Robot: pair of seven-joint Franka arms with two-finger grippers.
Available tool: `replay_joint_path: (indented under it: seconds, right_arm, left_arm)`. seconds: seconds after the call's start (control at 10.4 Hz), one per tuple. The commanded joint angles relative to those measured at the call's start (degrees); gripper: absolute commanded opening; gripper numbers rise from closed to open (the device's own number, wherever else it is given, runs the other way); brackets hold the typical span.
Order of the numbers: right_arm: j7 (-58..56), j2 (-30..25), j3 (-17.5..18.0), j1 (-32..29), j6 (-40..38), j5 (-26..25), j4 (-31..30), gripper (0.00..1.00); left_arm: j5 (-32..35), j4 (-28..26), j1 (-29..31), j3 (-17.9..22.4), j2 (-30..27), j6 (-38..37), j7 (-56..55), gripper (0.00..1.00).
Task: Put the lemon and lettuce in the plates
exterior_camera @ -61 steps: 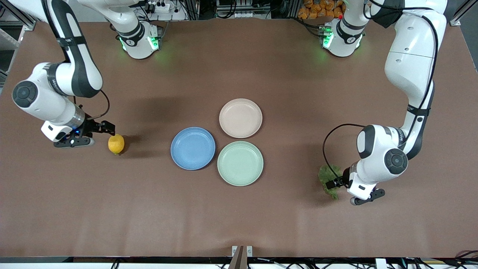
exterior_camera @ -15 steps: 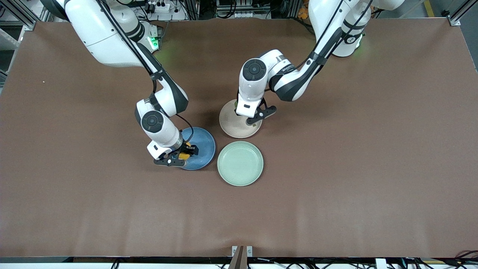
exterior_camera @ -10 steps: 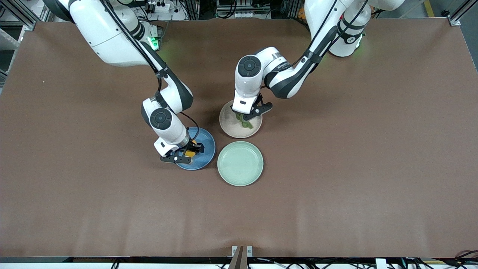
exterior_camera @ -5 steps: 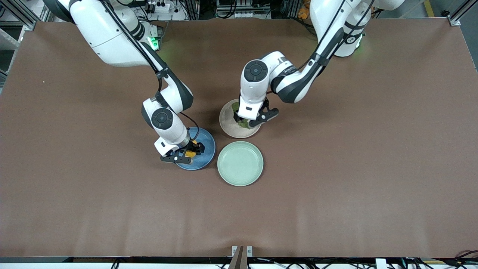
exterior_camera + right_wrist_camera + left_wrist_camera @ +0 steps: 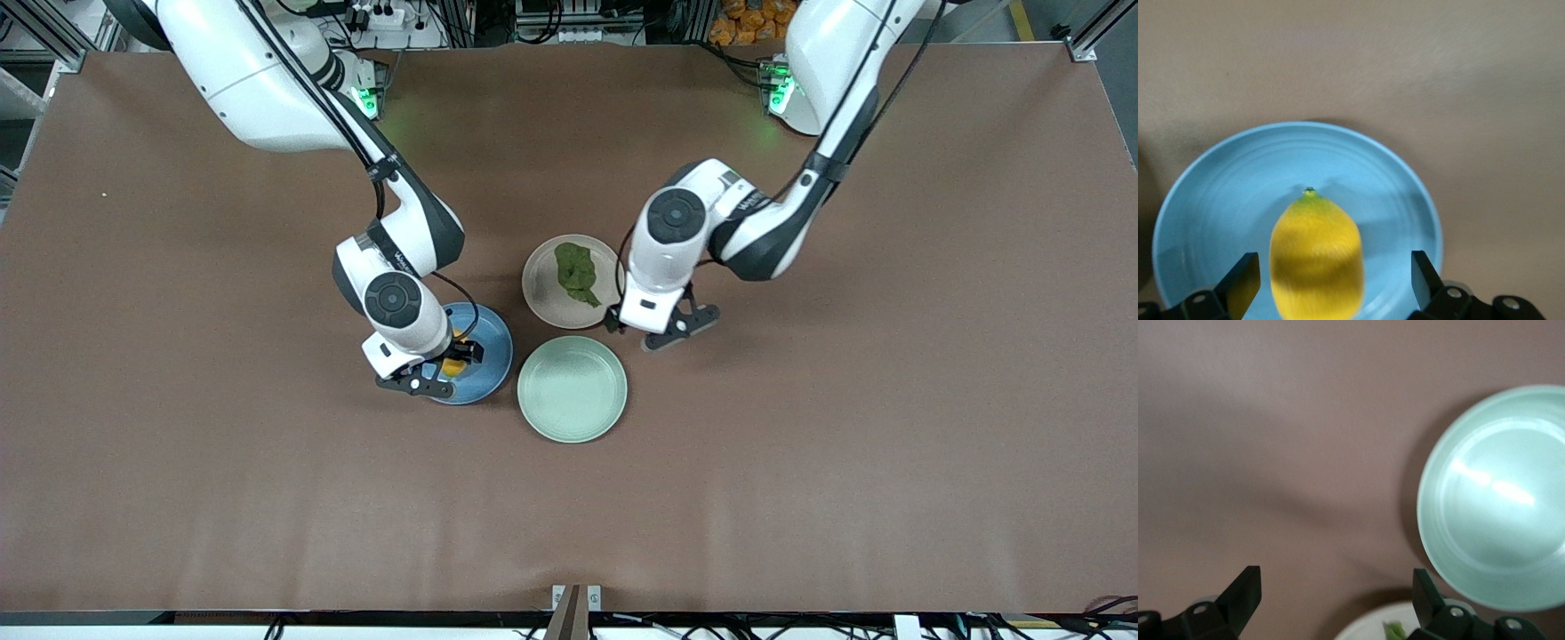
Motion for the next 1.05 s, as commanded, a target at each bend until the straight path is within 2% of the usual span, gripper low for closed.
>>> replay_joint_path:
  seconds: [0.0,0.29,0.58,0.77,0.96]
  right_arm:
    - [-2.72,-0.11,0.84,-1.33,-10.02,-0.82,6.64,1.00]
    - [-11.91,-5.72,-0.21,-5.27,-12.24,4.71,6.30,1.00]
    - [-14.51,-10.39,-4.95,-7.04,-14.53,4.37,6.21,1.00]
    - [-20.71,-11.54,-6.89,-8.80,-14.80,4.72,5.95,1.00]
    - [-26.17,-14.34,-8.74,-11.08,-15.06,4.72,3.41,1.00]
  left_arm:
    - [1.35,0.21,5.90,-0.53,-0.50,-0.62,7.79,1.00]
    - [1.35,-0.05,10.84,-0.53,-0.23,-0.62,13.89,1.00]
    - [1.35,-1.01,13.04,-0.53,-0.49,-0.71,13.81,1.00]
    - [1.44,-2.68,13.49,-0.62,-0.93,-2.46,14.07,1.00]
    - [1.70,-6.54,13.75,-0.62,-4.00,-2.73,17.65,1.00]
